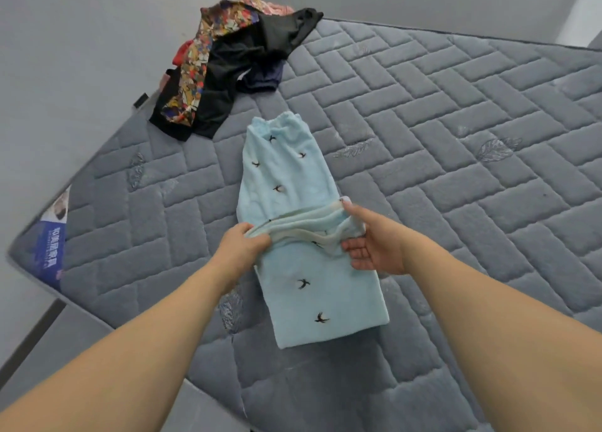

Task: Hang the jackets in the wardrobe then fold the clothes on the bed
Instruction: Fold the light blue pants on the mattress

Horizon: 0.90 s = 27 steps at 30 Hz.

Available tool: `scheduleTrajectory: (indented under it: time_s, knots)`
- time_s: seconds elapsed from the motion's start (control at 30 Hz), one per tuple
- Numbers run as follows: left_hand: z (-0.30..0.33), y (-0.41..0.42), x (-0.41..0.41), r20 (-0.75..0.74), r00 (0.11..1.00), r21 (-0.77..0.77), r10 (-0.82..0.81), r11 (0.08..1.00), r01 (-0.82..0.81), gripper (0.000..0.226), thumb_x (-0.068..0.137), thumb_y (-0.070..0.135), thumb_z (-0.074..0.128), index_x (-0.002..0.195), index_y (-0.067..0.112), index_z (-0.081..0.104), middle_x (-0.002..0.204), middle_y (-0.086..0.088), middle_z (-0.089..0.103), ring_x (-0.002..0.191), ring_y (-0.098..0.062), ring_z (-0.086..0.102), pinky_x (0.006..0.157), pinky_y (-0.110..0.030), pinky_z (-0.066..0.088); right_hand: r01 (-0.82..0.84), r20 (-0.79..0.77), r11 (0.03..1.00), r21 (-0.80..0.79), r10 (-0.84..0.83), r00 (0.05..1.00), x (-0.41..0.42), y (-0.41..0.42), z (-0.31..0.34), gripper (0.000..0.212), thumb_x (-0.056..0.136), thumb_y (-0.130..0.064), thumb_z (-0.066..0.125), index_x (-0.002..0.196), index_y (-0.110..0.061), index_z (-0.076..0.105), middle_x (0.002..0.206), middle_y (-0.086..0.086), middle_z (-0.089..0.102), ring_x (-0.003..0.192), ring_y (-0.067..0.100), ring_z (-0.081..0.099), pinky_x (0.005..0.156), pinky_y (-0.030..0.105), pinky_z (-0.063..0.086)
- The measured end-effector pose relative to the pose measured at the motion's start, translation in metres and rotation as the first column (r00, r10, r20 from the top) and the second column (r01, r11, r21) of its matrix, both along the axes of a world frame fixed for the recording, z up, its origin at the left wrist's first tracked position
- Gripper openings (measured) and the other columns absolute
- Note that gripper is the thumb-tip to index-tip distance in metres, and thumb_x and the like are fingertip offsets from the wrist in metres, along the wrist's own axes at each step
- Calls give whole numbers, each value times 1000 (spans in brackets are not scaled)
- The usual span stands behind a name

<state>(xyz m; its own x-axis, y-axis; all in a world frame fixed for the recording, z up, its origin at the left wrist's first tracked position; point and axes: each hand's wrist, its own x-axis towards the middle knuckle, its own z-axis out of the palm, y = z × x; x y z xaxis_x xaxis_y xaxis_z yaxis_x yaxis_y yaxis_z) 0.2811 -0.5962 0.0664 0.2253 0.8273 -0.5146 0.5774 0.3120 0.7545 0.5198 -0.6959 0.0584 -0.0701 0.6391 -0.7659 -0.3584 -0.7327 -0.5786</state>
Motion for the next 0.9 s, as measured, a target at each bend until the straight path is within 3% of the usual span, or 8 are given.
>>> scheduleTrajectory:
  time_s: [0.17, 0.3, 0.4, 0.53, 0.63, 0.7, 0.8, 0.9]
  knots:
    - [-50, 62, 3, 141, 982, 83, 126, 987, -139, 11, 77, 18, 63, 83, 13, 57, 75, 2, 57, 62, -9, 51, 50, -18, 40, -198, 311, 972, 123, 152, 938, -5, 84, -36, 22, 79, -24, 78, 90, -16, 61, 66, -1, 50, 49, 8, 40, 50, 21, 32]
    - [-62, 158, 20, 221, 949, 47, 224, 970, -240, 4, 86, 15, 68, 89, 16, 66, 83, -2, 69, 78, -18, 65, 67, -30, 55, -281, 345, 951, 130, 223, 912, 6, 167, -42, 24, 77, -30, 80, 93, -18, 66, 71, -3, 60, 58, 8, 52, 57, 22, 42]
    - [-66, 243, 43, 319, 918, -103, 235, 972, -213, 22, 84, 19, 75, 103, 10, 68, 93, -12, 75, 83, -27, 72, 70, -39, 60, -345, 406, 933, 104, 277, 871, 20, 234, -41, 28, 79, -24, 78, 105, -20, 67, 85, -3, 70, 71, 10, 61, 64, 26, 51]
    - [-82, 348, 88, 397, 890, -80, 223, 975, -208, 63, 72, 26, 82, 126, 5, 56, 117, -18, 66, 102, -34, 67, 89, -50, 55, -49, 614, 978, 201, -87, 785, 43, 329, -62, 16, 93, -32, 55, 87, -18, 60, 62, 1, 69, 54, 15, 56, 49, 22, 43]
    - [-128, 398, 122, 264, 963, 19, 47, 998, -54, 65, 76, 28, 80, 126, 6, 45, 119, -9, 59, 100, -24, 62, 89, -39, 52, -231, 904, 973, -32, 127, 408, 54, 388, -112, 51, 93, -57, 33, 116, -18, 58, 106, 11, 65, 100, 30, 58, 80, 37, 46]
    - [-175, 419, 135, 39, 999, 132, -27, 991, 22, 50, 88, 31, 69, 123, 11, 39, 121, -7, 51, 102, -22, 55, 87, -31, 44, -214, 948, 942, -259, 290, 132, 54, 408, -161, 69, 90, -68, 23, 135, -19, 40, 137, 15, 40, 130, 35, 33, 104, 51, 27]
    - [-235, 431, 137, -214, 974, 240, 79, 970, -26, 34, 102, 36, 40, 123, 10, 46, 126, -15, 56, 113, -35, 53, 89, -38, 39, -97, 983, 978, -184, 183, -19, 40, 415, -230, 67, 93, -66, 22, 134, -15, 39, 137, 15, 37, 127, 34, 32, 106, 52, 19]
    - [-270, 429, 137, -369, 904, 565, 216, 824, 34, 33, 104, 35, 33, 111, 9, 52, 107, -19, 65, 95, -42, 60, 67, -39, 31, -33, 971, 999, 12, -20, -239, 32, 419, -274, 60, 93, -56, 28, 118, -7, 52, 121, 17, 53, 110, 36, 46, 96, 46, 21]
